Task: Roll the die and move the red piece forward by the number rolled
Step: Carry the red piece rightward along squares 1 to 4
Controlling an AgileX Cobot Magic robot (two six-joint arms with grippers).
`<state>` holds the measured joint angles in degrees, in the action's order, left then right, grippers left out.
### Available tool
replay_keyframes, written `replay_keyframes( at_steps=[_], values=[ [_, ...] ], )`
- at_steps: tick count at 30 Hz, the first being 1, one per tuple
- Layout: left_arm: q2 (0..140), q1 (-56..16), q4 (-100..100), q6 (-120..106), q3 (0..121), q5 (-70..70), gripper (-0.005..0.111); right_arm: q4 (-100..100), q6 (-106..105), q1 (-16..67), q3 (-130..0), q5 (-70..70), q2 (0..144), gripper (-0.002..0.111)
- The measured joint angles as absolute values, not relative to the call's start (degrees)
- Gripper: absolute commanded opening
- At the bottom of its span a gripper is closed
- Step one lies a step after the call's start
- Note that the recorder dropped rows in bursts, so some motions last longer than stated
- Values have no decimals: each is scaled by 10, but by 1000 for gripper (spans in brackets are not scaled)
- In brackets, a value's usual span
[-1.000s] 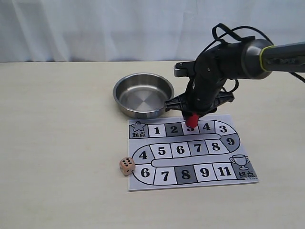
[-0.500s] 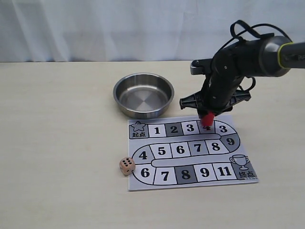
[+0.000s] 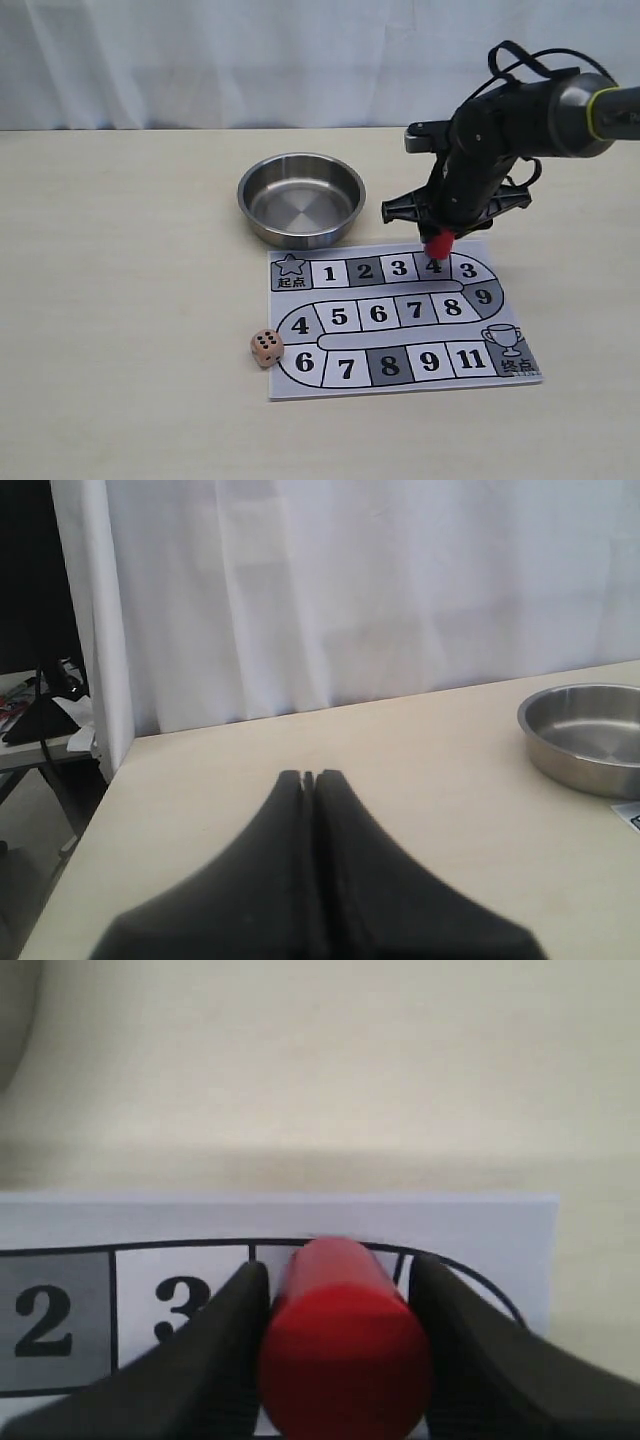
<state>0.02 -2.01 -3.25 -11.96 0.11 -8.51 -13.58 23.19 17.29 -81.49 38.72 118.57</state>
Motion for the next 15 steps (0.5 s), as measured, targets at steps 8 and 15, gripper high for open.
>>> replay_keyframes(
  at_steps=[8,15],
  values=[
    [0,-20,-33,-120,1,-85,0,-136,232,128,-808,417,1166,4],
    [0,-20,-33,-120,1,-85,0,-115,232,116,-748,353,1166,4]
  ],
)
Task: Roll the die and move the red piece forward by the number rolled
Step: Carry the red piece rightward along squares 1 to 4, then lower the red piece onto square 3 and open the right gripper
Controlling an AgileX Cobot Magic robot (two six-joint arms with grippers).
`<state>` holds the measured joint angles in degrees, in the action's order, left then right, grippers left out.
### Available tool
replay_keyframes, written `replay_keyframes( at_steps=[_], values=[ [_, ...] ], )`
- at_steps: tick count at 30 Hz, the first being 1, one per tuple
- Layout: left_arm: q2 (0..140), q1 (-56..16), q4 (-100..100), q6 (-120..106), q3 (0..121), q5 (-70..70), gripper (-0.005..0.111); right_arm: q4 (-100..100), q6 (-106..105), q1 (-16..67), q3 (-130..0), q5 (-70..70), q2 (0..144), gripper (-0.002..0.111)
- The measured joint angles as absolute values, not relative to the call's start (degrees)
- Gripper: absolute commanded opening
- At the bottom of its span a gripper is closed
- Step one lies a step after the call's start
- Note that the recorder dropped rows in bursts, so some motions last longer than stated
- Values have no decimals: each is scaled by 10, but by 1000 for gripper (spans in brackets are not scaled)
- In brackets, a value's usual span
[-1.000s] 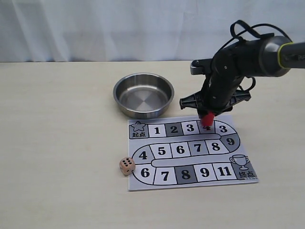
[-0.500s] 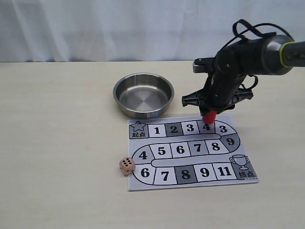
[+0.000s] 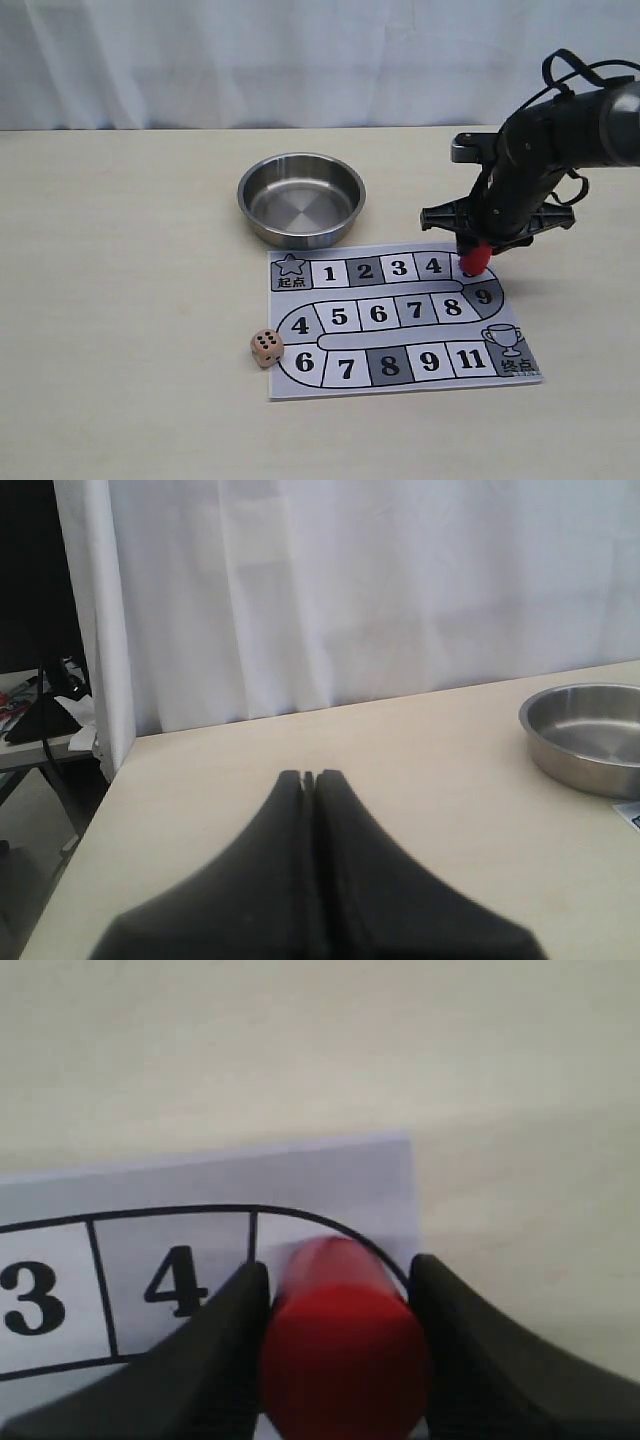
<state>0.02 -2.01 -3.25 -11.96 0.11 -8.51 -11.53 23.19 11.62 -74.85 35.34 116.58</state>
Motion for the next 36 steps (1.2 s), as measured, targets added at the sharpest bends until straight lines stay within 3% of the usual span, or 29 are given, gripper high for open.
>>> replay_keyframes(
  at_steps=[9,36],
  values=[
    [0,-20,-33,-120,1,-85,0,-87,232,116,-715,286,1163,4],
    [0,-20,-33,-120,1,-85,0,-114,232,116,-705,356,1098,4]
  ],
)
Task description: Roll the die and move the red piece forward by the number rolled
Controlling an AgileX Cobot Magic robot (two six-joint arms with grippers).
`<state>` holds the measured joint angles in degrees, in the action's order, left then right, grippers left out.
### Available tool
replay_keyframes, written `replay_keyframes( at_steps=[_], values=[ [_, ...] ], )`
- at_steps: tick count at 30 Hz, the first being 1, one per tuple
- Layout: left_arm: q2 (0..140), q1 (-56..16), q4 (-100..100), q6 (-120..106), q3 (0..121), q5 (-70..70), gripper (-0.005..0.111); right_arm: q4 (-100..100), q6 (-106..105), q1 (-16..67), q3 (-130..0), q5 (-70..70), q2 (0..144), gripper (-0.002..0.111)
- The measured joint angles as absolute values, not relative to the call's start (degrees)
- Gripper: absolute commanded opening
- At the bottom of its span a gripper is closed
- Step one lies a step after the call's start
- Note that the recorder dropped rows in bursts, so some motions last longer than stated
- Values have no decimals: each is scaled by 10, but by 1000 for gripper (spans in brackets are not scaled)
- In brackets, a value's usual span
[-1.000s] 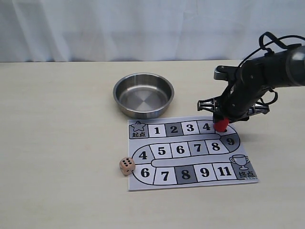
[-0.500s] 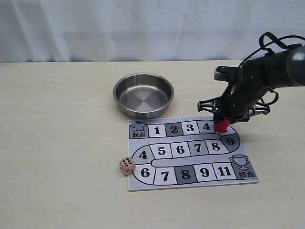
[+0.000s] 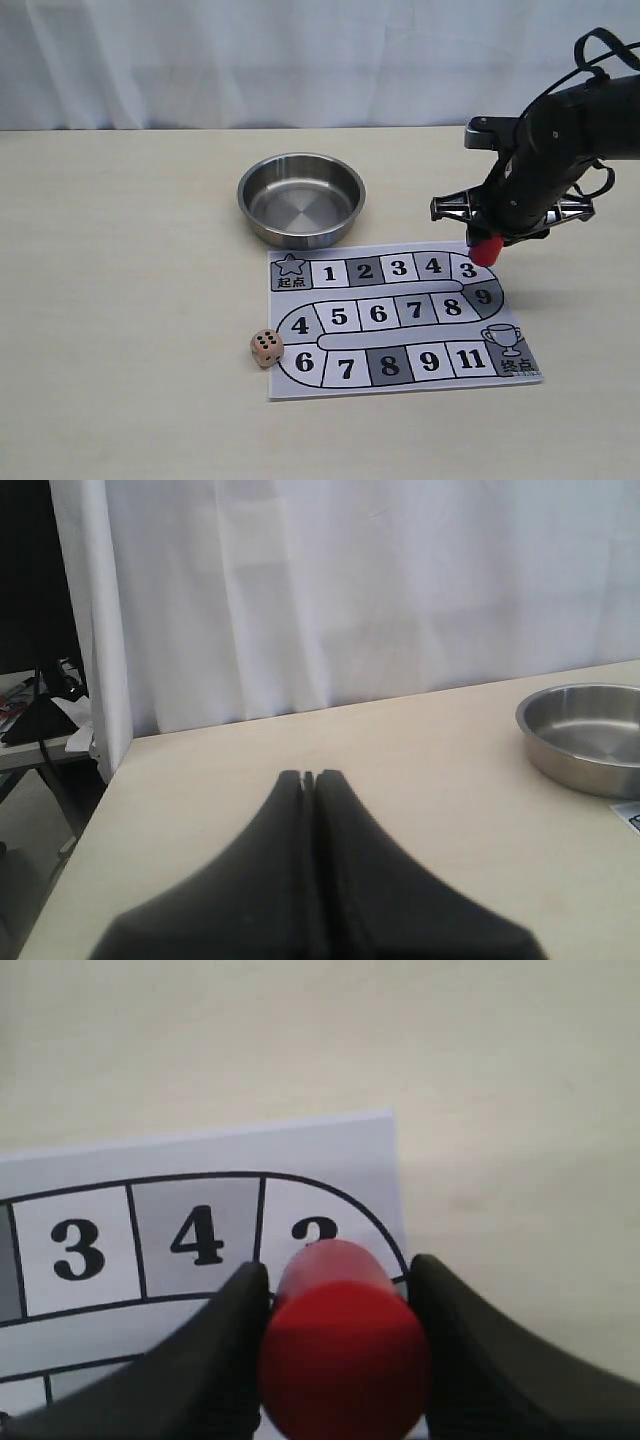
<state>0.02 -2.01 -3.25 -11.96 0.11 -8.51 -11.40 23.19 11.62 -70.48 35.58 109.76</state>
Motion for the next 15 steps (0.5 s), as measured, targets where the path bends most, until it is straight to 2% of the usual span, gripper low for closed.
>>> replay_keyframes(
  at_steps=[10,12,15],
  values=[
    [-1,-19,-33,-120,1,-85,0,-116,232,116,-591,240,1096,5],
    [-3,-19,-33,-120,1,-85,0,-123,232,116,-575,210,1092,8],
    [-4,-19,-33,-120,1,-85,0,-127,232,116,-570,199,1091,21]
  ],
)
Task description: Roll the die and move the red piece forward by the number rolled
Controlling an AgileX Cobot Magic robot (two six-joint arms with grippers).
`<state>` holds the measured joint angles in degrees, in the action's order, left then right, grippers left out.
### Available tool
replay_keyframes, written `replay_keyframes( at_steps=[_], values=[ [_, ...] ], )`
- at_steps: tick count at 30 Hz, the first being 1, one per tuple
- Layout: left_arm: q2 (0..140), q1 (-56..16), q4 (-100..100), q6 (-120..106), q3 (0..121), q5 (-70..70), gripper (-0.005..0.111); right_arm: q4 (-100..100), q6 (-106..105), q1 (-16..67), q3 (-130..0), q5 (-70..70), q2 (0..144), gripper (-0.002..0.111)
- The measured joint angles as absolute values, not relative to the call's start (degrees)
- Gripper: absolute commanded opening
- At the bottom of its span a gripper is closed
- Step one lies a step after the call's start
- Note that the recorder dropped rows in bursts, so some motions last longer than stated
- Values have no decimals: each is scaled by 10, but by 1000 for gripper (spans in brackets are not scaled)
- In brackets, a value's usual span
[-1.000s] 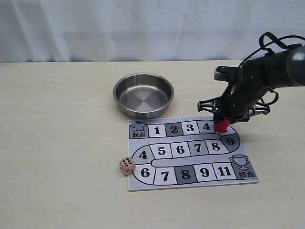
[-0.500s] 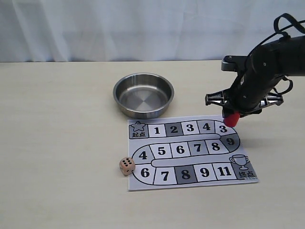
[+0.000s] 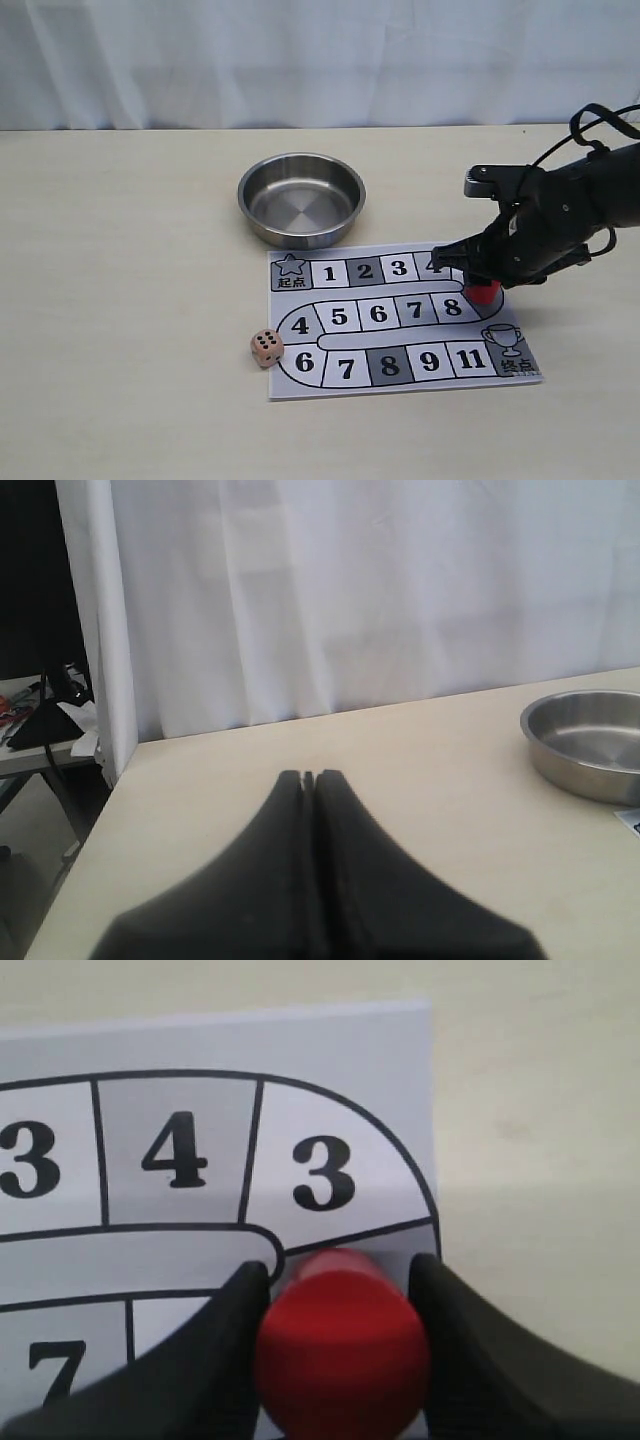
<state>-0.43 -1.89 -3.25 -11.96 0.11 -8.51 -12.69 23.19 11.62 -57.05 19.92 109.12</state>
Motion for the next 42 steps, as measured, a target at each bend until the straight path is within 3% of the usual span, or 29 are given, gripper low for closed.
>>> replay_keyframes(
  at_steps=[8,14,17,19,26,42],
  values=[
    [-5,-19,-33,-120,1,-85,0,-127,232,116,-570,197,1091,54],
    [-5,-19,-33,-120,1,-85,0,-127,233,116,-570,199,1090,64],
    [-5,-19,-33,-120,1,-85,0,-127,234,116,-579,205,1071,63],
    [-5,-19,-33,-120,1,-85,0,-127,234,116,-590,228,1054,60],
    [-5,-19,-33,-120,1,-85,0,-160,219,116,-650,422,993,5],
    [-5,-19,-33,-120,1,-85,0,11,-6,-28,-652,517,967,4]
  ],
)
